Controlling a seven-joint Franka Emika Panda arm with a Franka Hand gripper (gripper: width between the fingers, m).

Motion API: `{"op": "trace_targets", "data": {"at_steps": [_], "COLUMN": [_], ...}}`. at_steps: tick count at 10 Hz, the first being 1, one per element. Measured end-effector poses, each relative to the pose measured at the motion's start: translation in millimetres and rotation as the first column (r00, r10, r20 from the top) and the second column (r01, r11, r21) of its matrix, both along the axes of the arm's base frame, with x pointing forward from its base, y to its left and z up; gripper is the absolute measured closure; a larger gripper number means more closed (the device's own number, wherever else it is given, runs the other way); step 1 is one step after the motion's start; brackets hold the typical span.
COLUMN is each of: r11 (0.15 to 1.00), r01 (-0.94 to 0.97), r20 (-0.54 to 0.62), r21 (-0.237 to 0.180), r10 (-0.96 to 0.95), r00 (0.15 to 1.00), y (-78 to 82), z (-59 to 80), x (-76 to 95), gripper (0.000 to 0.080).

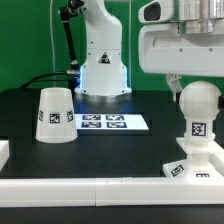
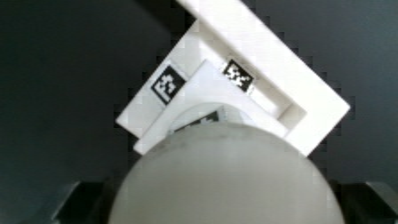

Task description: Assemble lamp

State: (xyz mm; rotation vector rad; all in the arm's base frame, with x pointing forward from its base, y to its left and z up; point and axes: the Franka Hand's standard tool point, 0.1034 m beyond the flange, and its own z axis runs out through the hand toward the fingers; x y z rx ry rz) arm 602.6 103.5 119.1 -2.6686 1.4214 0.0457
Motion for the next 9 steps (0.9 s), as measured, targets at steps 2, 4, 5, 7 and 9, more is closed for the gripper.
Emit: {"op": "trace_targets", "data": {"at_steps": [2,4,5,7,9], "r11": [0.991,0.958,0.948,0.970,1.000], "r01": [0.133,0.286,0.317,0.240,0.007], "r20": [-0.021,-0.046,-0.050,-0.042,-0.023], "r21": [0.007,0.029,0.028,0.028,0.022], "r10": [-0.133,-0.284,-0.315,-0.239,-0.007], "r00": [0.991,0.958,0.948,0.970,1.000], "y": [5.1,7.1,7.8,7.3,4.2], "z": [0.1,0.1,0.1,0.2,2.8], "x": [0.5,1.2,1.2,0.7,1.4], "gripper": [0.0222,0.0222,0.0222,0.0138,0.0102]}}
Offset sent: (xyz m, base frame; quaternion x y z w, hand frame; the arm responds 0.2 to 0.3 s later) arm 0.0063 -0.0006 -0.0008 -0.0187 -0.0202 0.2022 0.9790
